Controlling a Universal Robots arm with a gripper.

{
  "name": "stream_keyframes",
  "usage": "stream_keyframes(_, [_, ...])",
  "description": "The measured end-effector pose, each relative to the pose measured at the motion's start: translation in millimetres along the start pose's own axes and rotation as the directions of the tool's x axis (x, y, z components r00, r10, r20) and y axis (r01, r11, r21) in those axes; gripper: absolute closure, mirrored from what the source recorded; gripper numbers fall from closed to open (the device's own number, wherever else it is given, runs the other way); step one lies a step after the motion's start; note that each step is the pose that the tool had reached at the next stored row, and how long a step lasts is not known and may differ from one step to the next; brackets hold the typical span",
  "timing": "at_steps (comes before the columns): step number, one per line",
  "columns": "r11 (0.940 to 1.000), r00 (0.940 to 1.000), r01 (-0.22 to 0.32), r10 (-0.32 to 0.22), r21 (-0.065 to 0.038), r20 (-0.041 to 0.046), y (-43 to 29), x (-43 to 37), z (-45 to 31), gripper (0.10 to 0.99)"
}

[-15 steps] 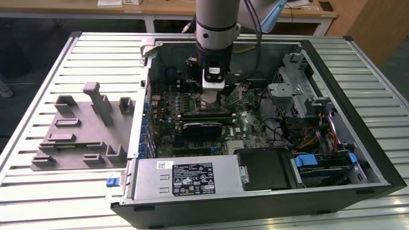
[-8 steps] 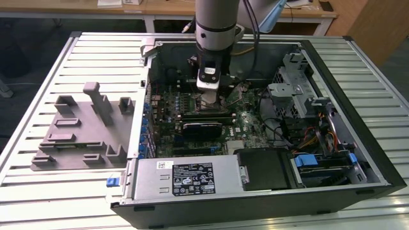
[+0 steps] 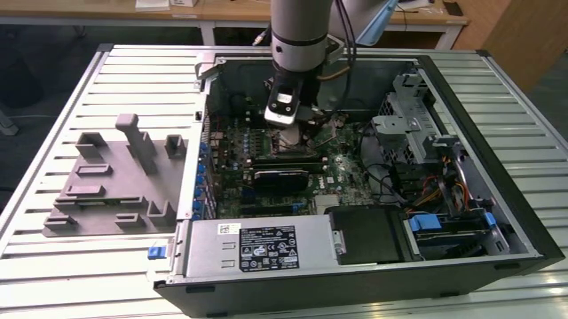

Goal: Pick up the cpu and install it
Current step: 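Place the cpu into insertion slot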

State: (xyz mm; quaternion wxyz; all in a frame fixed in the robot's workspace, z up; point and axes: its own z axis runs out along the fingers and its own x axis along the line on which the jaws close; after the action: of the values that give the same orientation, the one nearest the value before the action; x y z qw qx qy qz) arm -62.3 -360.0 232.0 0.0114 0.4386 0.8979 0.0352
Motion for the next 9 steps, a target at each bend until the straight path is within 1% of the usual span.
stream_keyframes(3, [0.9986,0.9985,-0.054,0.054,-0.001,0.0039,-0.1,0.0,1.0,0.545])
stream_keyframes(5, [0.9960,0.9960,-0.090,0.090,-0.001,0.0065,-0.1,0.0,1.6,0.545])
stream_keyframes(7, [0.9920,0.9919,-0.126,0.126,-0.002,0.0092,-0.2,0.0,2.0,0.545])
stream_keyframes(9, [0.9867,0.9867,-0.162,0.162,-0.003,0.0118,-0.2,0.0,2.5,0.545])
